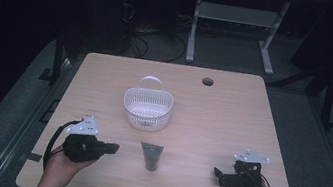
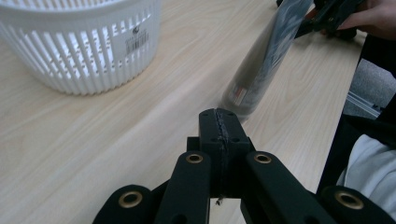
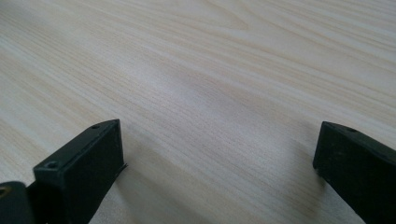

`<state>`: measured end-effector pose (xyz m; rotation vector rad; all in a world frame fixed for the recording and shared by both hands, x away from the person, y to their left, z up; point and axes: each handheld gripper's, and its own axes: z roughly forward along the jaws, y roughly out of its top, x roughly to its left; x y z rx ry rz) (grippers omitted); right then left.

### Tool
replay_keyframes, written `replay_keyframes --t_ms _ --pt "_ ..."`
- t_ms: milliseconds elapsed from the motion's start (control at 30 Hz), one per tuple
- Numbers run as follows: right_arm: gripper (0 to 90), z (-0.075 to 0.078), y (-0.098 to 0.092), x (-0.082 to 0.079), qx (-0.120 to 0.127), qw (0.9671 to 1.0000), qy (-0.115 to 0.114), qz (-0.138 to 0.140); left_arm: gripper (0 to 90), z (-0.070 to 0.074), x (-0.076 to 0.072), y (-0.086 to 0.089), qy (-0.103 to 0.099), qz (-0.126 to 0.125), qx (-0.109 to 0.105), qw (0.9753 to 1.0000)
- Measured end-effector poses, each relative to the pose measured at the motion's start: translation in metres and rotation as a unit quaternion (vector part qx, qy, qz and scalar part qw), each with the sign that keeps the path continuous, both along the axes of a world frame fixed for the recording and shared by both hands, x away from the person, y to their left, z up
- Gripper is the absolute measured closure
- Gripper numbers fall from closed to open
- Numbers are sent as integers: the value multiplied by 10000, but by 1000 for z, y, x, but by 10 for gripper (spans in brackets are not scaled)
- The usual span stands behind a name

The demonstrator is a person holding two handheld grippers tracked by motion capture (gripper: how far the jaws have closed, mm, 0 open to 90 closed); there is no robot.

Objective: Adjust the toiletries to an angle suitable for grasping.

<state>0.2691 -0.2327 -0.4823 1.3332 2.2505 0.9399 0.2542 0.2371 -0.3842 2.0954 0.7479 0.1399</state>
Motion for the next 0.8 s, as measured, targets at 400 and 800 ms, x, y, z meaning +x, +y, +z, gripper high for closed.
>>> replay_keyframes --t_ms 400,800 --pt "11 0 0 0 5 10000 -2 -7 897 16 4 -19 -143 -264 -89 9995" --pt "11 0 0 0 5 10000 -6 -3 897 26 5 -34 -229 -452 -146 9986"
